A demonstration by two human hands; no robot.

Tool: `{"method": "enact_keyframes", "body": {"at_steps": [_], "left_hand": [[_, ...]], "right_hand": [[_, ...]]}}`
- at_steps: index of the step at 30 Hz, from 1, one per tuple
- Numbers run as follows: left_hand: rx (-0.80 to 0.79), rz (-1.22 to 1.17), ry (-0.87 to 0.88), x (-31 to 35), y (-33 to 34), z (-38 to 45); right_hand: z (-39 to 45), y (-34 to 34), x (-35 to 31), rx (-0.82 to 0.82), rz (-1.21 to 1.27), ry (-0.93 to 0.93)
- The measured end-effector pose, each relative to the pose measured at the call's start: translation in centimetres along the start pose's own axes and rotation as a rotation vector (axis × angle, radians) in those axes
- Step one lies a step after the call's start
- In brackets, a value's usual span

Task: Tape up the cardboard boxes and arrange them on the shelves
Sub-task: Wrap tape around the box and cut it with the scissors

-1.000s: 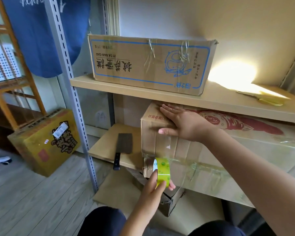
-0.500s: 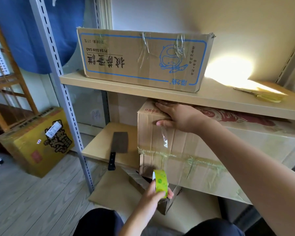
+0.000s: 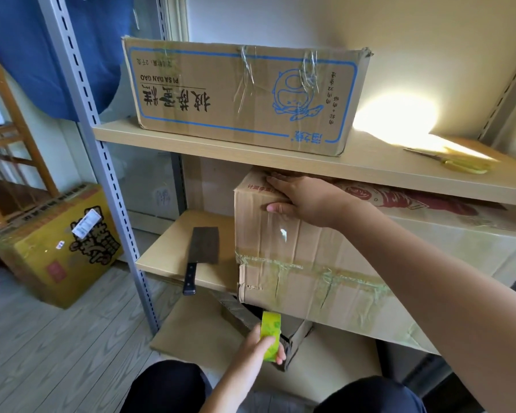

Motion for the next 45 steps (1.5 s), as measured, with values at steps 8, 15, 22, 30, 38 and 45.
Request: {"method": "enact_keyframes", "body": {"at_steps": [8, 15, 22, 30, 38, 45], "left_hand": [[0.109, 0.076, -0.19, -4.0, -1.7, 0.1], [0.151, 0.195, -0.188, -2.1, -2.6, 4.1], [0.268, 0.403, -0.16, -1.7, -4.6, 5.2], [0.237, 0.254, -0.134, -1.9, -3.8, 2.0], [0.237, 0.136, -0.126, 0.9, -3.0, -5.8], [0.37, 0.185, -0.019, 3.8, -2.1, -10.7]], "right_hand": [[-0.7, -0.2, -0.9, 0.007, -0.016, -0.044], [-0.3, -0.2, -0.4, 0.028, 0.011, -0.047], [-0.5, 0.0, -1.0, 0.045, -0.045, -0.082], [-3.0, -0.5, -3.6, 0.061, -0.058, -0.136], [-5.5, -3.9, -2.7, 0.27, -0.048, -0.001], [-3.5, 3.2, -5.3, 0.384, -0.189, 0.075]]}}
Point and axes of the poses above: each hand's wrist, its own z-axis towards the middle knuckle, its own y-axis out of the palm, x = y × z, the point moved 9 cm from there along z, towards the middle knuckle, and after that the axes turned 11 degrees about -x, right-handed, at the moved point
